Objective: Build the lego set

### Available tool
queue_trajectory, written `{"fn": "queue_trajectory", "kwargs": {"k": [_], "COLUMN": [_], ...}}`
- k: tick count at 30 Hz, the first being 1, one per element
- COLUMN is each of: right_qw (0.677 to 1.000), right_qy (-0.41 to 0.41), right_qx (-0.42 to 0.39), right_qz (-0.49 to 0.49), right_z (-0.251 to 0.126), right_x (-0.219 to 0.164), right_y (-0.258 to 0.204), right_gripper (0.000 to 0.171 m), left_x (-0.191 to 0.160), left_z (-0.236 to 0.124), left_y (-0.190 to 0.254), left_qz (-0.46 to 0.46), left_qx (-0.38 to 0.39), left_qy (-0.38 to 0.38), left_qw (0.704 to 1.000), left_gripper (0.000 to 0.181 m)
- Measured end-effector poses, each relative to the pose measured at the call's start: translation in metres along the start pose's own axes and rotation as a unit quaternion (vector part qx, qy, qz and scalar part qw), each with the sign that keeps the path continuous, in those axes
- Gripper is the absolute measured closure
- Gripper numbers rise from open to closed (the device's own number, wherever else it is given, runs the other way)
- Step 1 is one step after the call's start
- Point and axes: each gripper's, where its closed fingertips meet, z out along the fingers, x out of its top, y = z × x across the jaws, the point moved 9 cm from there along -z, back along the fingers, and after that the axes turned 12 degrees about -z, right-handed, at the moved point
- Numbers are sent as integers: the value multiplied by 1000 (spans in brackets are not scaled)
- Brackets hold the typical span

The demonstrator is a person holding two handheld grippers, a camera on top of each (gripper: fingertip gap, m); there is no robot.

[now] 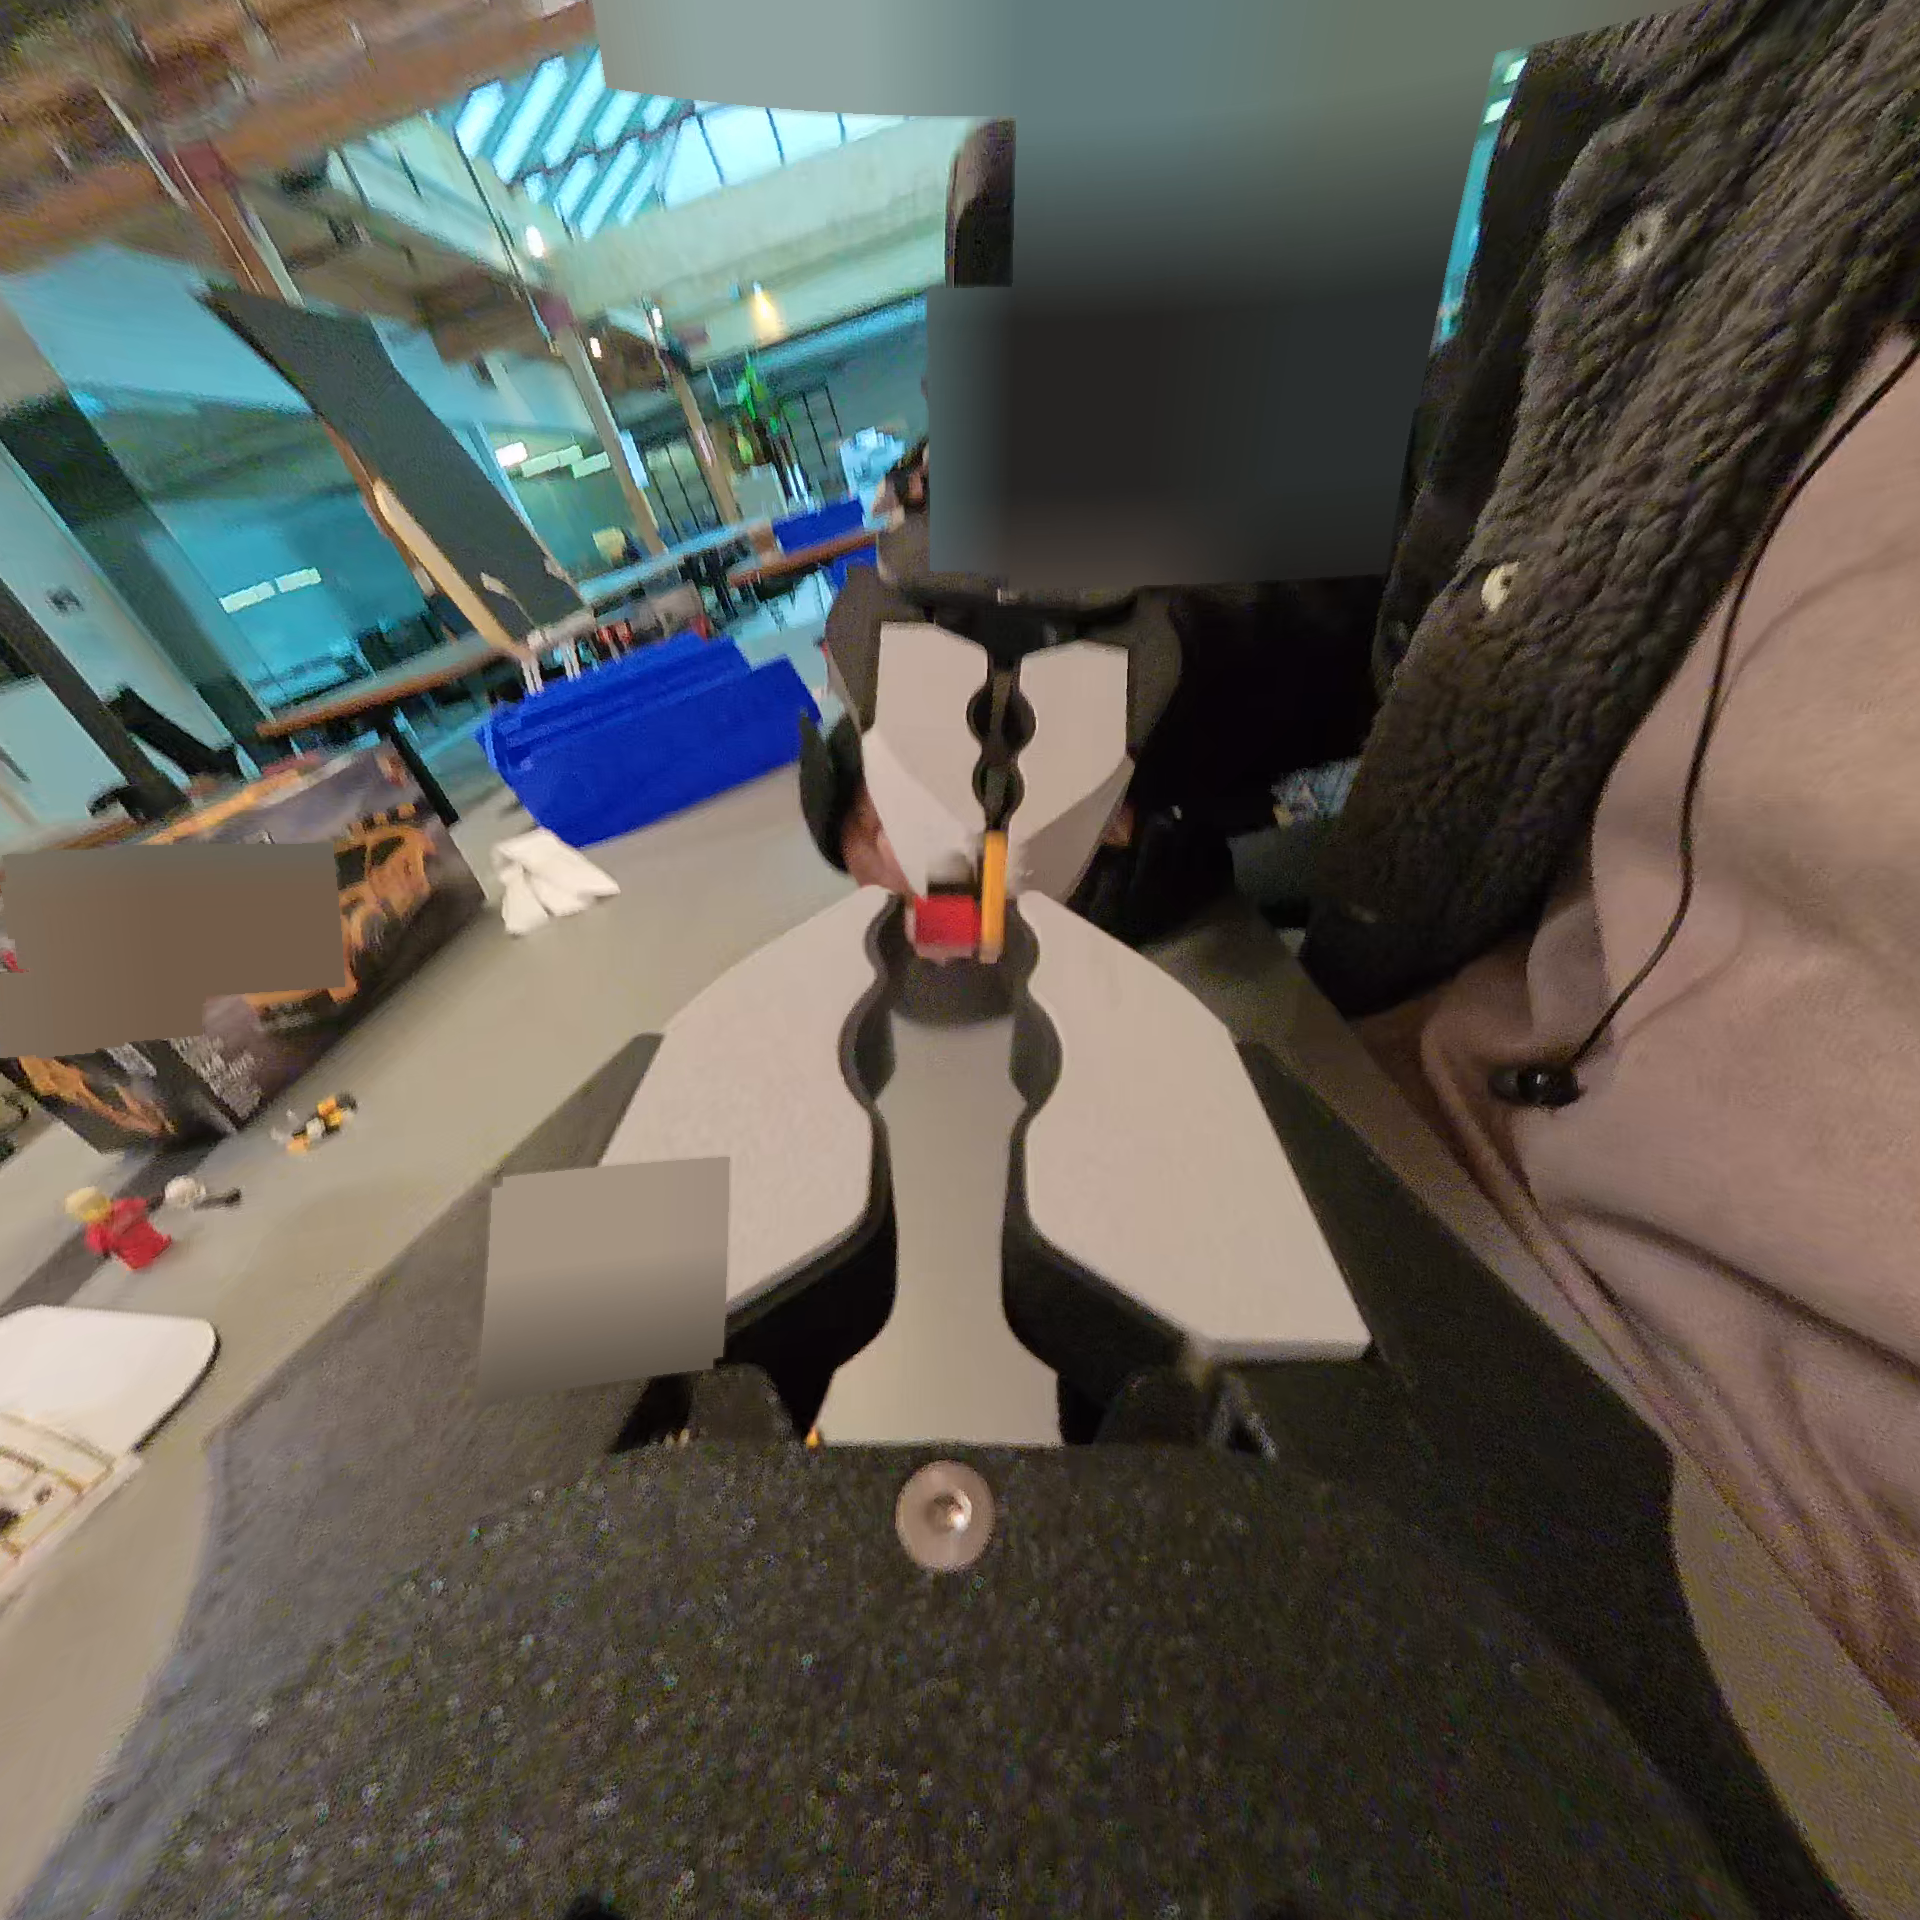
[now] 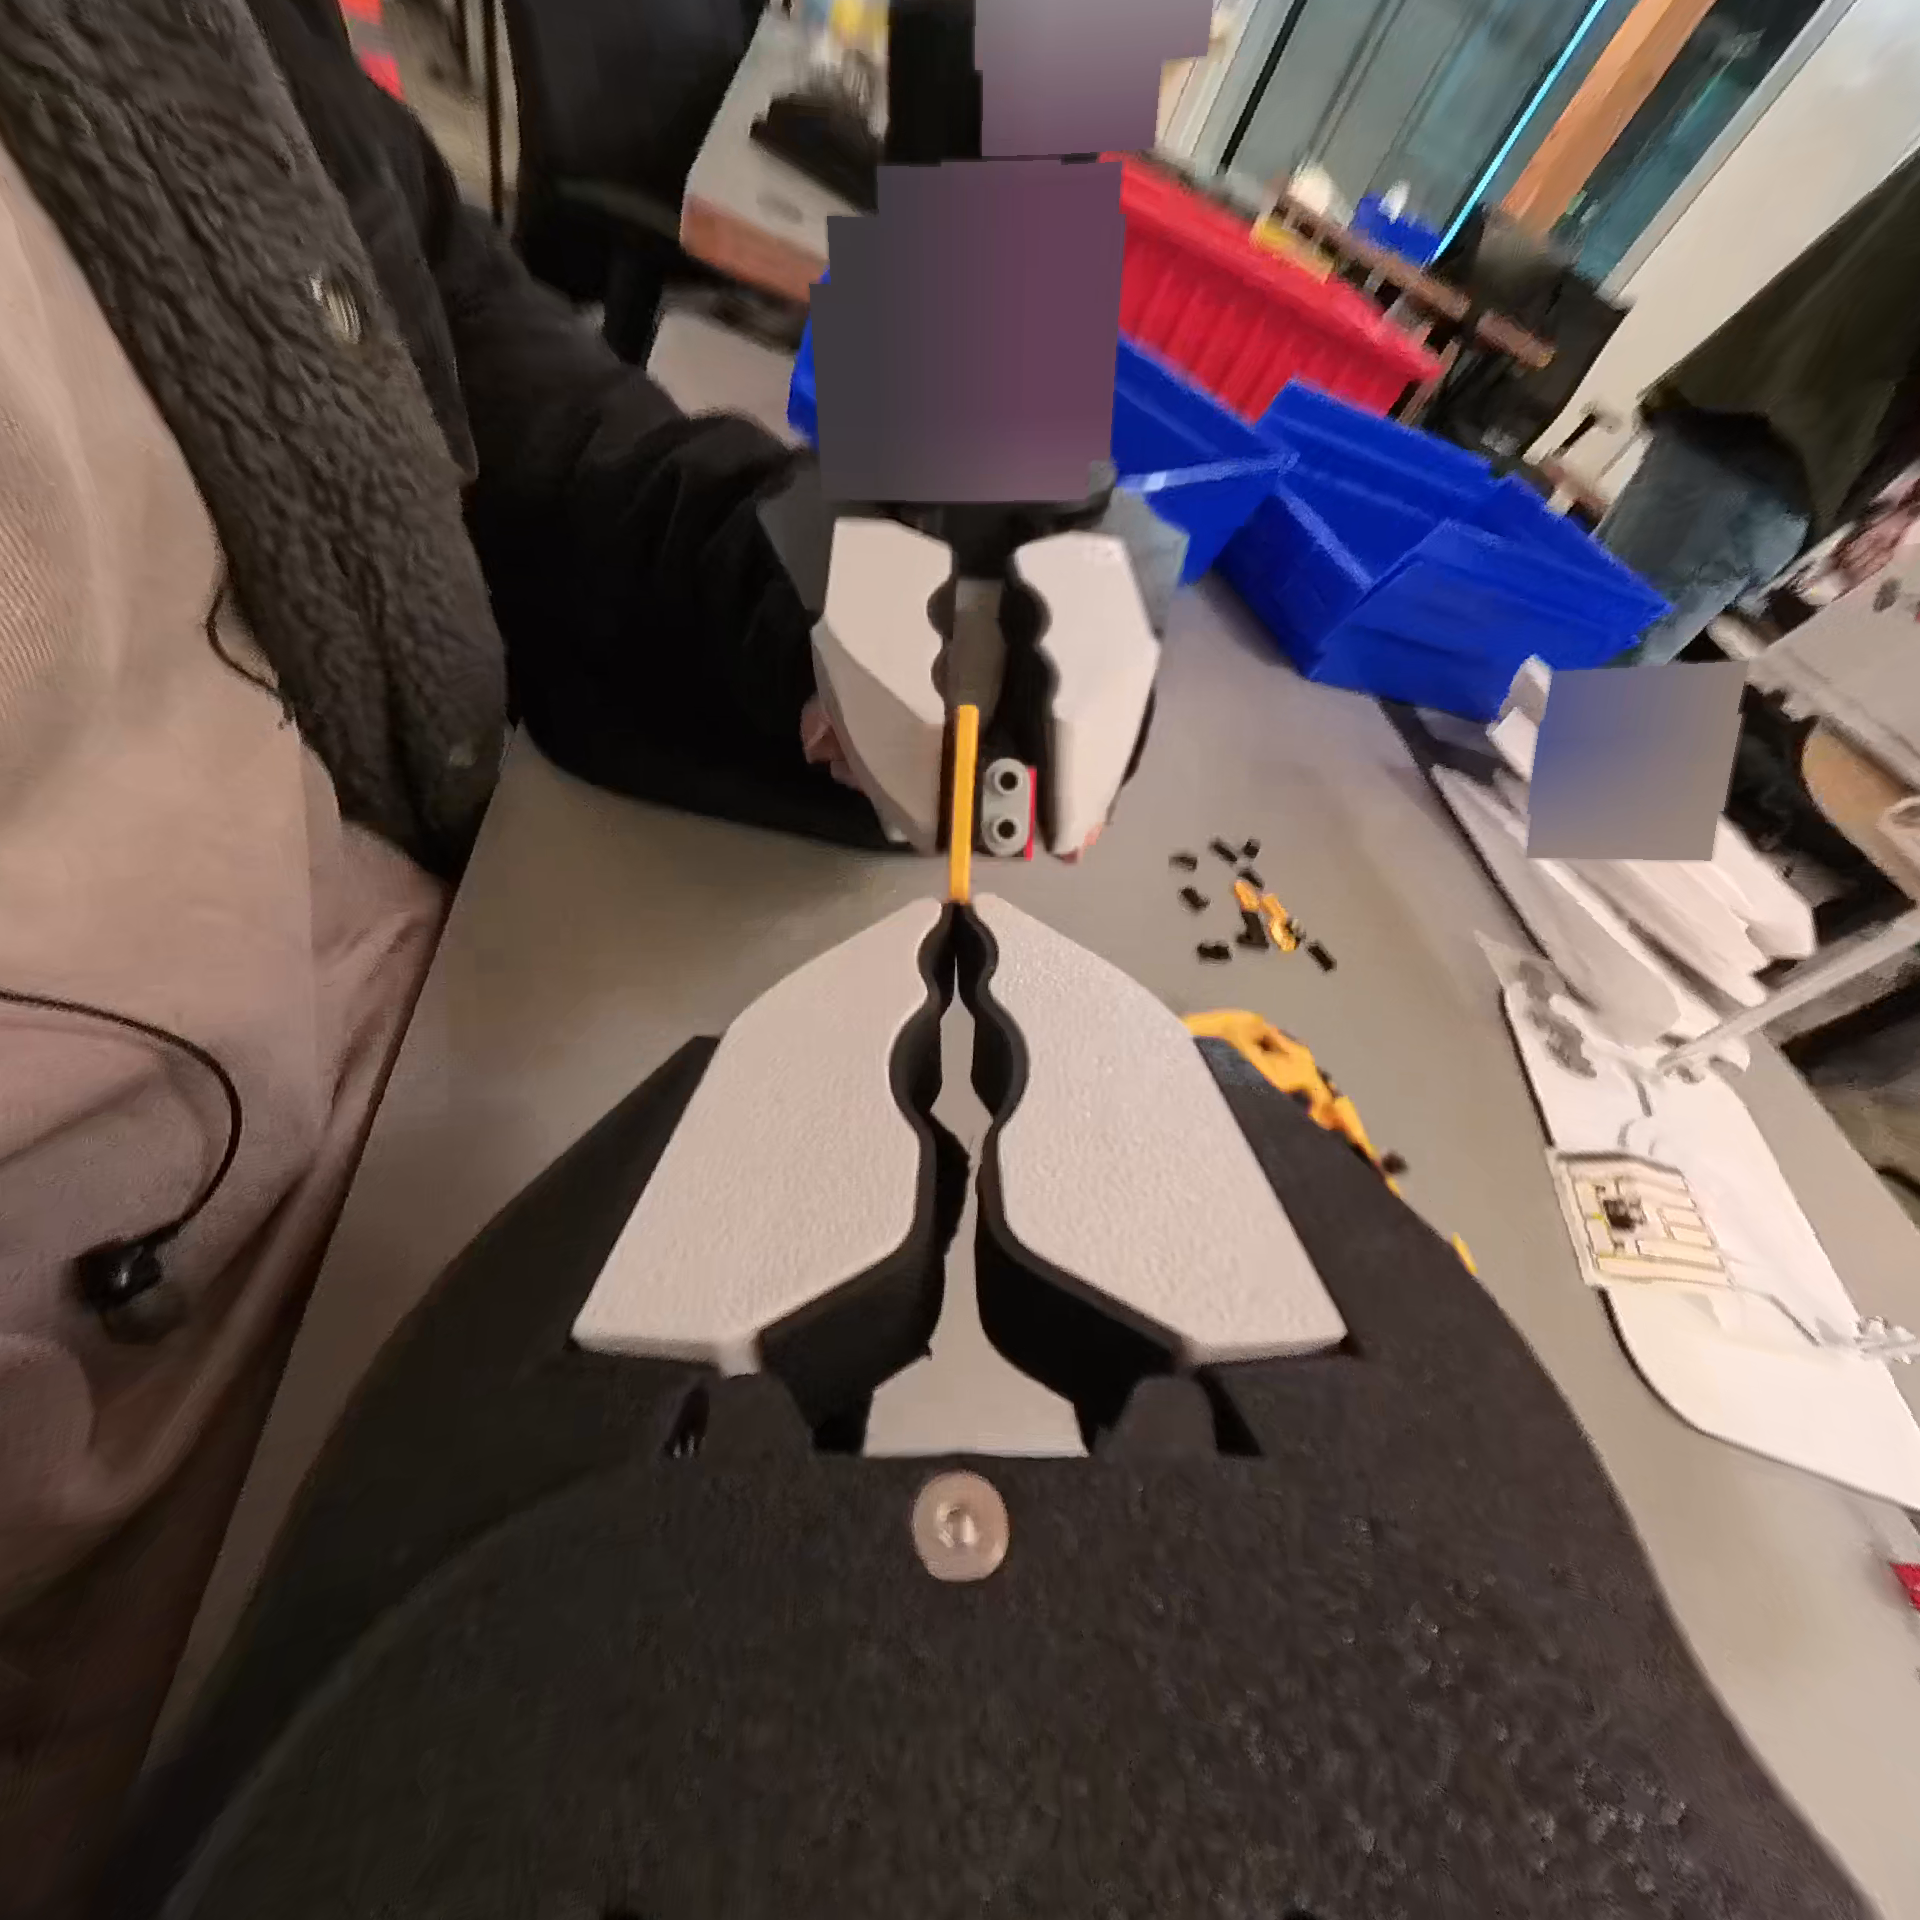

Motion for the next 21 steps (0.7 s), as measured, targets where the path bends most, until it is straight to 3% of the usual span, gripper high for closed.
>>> {"fn": "queue_trajectory", "kwargs": {"k": [3, 5, 7, 15, 21], "right_qw": [993, 984, 977, 972, 963], "right_qy": [-107, -156, -182, -210, -234], "right_qx": [49, 82, 107, 92, 94], "right_qz": [-7, -6, -2, 58, 98], "right_z": [1, 5, 11, 19, 20], "right_x": [-12, -22, -33, -58, -76], "right_y": [2, 0, -5, -10, 0], "right_gripper": [171, 171, 171, 171, 152], "left_x": [-14, -26, -39, -40, -63], "left_z": [1, 5, 8, -9, -2], "left_y": [-8, -10, -11, -28, -32], "left_qz": [-14, -24, -10, -23, -39], "left_qx": [7, 7, 16, 50, 73], "left_qy": [-84, -145, -224, -259, -332], "left_qw": [996, 989, 975, 964, 940], "left_gripper": [152, 167, 165, 167, 170]}}
